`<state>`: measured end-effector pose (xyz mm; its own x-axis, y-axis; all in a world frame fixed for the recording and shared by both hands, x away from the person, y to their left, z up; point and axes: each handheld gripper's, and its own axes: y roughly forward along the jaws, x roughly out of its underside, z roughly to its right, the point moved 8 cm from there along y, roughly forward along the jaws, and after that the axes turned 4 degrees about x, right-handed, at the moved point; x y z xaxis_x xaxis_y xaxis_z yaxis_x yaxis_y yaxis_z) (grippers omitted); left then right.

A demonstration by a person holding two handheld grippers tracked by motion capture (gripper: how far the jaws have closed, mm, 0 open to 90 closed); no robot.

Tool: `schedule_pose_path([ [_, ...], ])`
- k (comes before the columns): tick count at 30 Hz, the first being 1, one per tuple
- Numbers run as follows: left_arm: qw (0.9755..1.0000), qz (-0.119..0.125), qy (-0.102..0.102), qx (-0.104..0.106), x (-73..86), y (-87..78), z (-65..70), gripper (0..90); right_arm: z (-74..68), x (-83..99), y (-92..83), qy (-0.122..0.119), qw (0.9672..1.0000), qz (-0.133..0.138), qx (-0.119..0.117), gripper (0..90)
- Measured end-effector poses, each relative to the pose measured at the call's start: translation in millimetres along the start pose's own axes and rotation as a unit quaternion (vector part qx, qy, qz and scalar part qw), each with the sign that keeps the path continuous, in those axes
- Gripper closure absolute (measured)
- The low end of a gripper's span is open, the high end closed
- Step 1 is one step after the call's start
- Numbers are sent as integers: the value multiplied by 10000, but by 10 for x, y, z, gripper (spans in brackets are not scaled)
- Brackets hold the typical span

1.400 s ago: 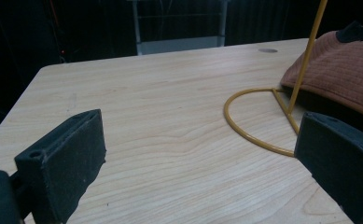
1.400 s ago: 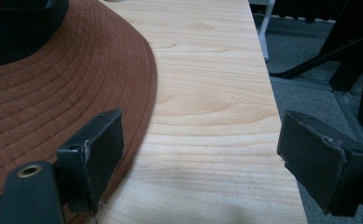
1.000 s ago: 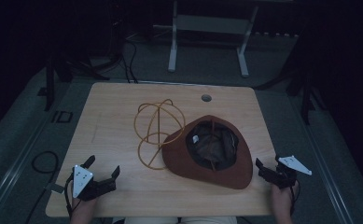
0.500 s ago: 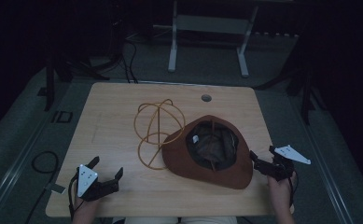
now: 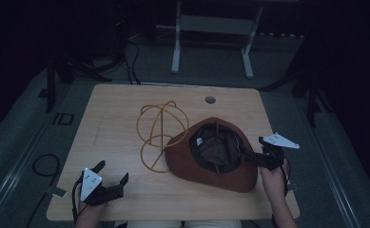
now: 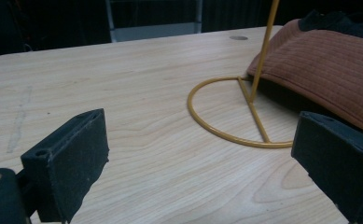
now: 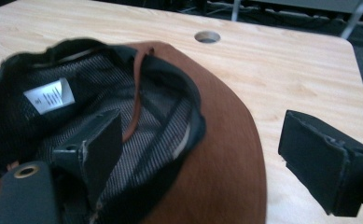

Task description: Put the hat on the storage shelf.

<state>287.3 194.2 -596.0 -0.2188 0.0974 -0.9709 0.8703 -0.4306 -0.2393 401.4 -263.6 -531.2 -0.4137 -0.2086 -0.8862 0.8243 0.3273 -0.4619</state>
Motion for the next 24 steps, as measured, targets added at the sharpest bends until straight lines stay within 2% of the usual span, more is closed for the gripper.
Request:
schedule_pose_path([
  [5, 10000, -45, 10, 32, 0, -4, 21, 46, -59, -170, 104, -48, 10000, 35, -27, 135],
  [8, 10000, -55, -10, 50, 1, -5, 18, 46, -102, -266, 187, -108, 9999, -67, -34, 126],
  [9, 10000, -71, -30, 57, 4, -2, 15, 46, -138, -315, 250, -276, 9996, -91, -21, 121],
  [11, 9999, -128, -54, 47, 17, 0, 5, 46, -158, -337, 274, -276, 9996, -63, -43, 117],
  [12, 9999, -112, -81, 57, 15, -2, 4, 46, -182, -344, 290, -149, 9998, -76, -103, 148],
  [13, 9999, -97, -82, 45, 11, -7, 0, 46, -222, -313, 349, 156, 9979, -483, -396, 147],
  [14, 9999, -89, -81, 37, 7, -11, -2, 46, -222, -313, 349, 156, 9979, -483, -396, 147],
  [16, 9999, -63, -92, 61, 1, -16, -3, 46, -239, -318, 395, 310, 9968, -543, -496, 152],
  [19, 9999, -78, -87, 78, 4, -14, 1, 46, -212, -309, 488, 256, 9971, -670, -271, 152],
  [20, 9999, -82, -95, 86, 6, -10, 4, 46, -213, -306, 551, 422, 9959, -714, -367, 152],
  [22, 9999, -85, -90, 99, 7, -7, 9, 46, -204, -293, 587, 409, 9955, -798, -318, 152],
  [24, 9999, -86, -80, 111, 7, -7, 13, 46, -160, -259, 677, 336, 9945, -984, -136, 155],
])
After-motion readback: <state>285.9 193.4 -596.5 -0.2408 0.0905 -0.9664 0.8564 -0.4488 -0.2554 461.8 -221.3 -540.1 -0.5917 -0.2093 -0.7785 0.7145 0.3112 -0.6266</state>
